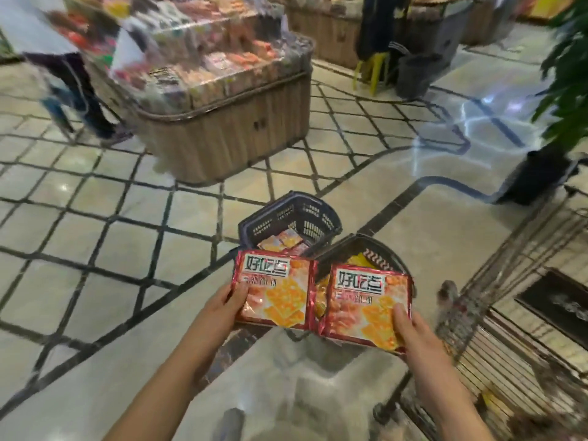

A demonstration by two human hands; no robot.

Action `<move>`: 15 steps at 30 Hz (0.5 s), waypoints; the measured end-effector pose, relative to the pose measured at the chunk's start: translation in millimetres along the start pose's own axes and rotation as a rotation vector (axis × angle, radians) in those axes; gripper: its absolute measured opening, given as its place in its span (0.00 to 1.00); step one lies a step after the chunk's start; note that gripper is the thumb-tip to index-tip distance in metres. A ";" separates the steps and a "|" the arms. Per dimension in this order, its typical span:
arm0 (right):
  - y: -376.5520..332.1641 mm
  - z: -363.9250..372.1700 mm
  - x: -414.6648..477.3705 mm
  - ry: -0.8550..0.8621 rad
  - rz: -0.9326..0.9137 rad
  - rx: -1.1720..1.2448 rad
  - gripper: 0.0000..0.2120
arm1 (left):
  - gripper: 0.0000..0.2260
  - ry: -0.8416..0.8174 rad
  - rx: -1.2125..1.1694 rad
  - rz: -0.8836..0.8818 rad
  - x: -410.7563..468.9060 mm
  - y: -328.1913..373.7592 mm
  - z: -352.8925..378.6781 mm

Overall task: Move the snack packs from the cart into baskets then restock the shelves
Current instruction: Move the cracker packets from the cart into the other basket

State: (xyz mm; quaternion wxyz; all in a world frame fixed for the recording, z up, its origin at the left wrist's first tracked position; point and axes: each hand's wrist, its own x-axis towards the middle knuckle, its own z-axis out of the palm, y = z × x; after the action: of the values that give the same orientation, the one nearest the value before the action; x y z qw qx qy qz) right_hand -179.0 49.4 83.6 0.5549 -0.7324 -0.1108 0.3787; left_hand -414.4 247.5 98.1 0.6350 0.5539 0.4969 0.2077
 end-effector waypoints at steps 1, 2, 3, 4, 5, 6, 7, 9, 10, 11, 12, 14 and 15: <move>-4.3 18.5 2.2 -0.010 -0.005 -0.014 0.15 | 0.13 0.023 -0.014 0.008 5.1 -1.7 -18.5; -8.2 37.9 5.3 -0.024 -0.015 -0.029 0.14 | 0.12 0.044 -0.028 0.013 11.5 -3.0 -38.0; -12.0 59.0 7.7 -0.033 -0.014 -0.039 0.15 | 0.12 0.060 -0.047 0.018 17.4 -3.8 -58.5; -13.1 81.4 12.6 -0.042 -0.006 -0.052 0.19 | 0.12 0.061 -0.053 0.025 23.6 -5.6 -80.4; -14.4 106.1 17.3 -0.050 -0.005 -0.071 0.24 | 0.14 0.056 -0.059 0.029 29.5 -6.3 -102.4; -14.0 131.6 23.8 -0.054 -0.012 -0.097 0.30 | 0.14 0.056 -0.058 0.027 35.4 -7.6 -125.3; -11.7 156.5 31.6 -0.062 -0.016 -0.129 0.37 | 0.14 0.059 -0.061 0.026 40.9 -8.7 -147.4; -3.6 201.3 50.0 -0.070 0.004 -0.158 0.47 | 0.13 0.077 -0.070 0.021 55.8 -12.5 -193.1; -3.6 222.4 56.1 -0.075 0.009 -0.152 0.48 | 0.13 0.090 -0.065 0.015 63.3 -13.4 -214.3; -6.1 244.3 59.3 -0.082 0.013 -0.141 0.47 | 0.14 0.101 -0.058 0.007 70.0 -13.6 -234.6; -17.6 268.3 52.2 -0.101 0.023 -0.143 0.44 | 0.14 0.101 -0.049 0.001 77.0 -13.7 -254.1; -32.7 306.7 46.7 -0.173 0.033 -0.116 0.33 | 0.13 0.104 -0.044 0.001 90.1 -10.4 -284.8; -37.8 321.1 47.2 -0.178 0.033 -0.100 0.26 | 0.12 0.104 -0.046 0.001 97.5 -7.9 -296.7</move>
State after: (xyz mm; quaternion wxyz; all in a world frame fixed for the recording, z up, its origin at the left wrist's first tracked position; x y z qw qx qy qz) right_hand -354.3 324.5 65.9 0.4990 -0.7246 -0.1661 0.4454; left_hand -631.2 472.0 83.7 0.6208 0.5278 0.5239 0.2481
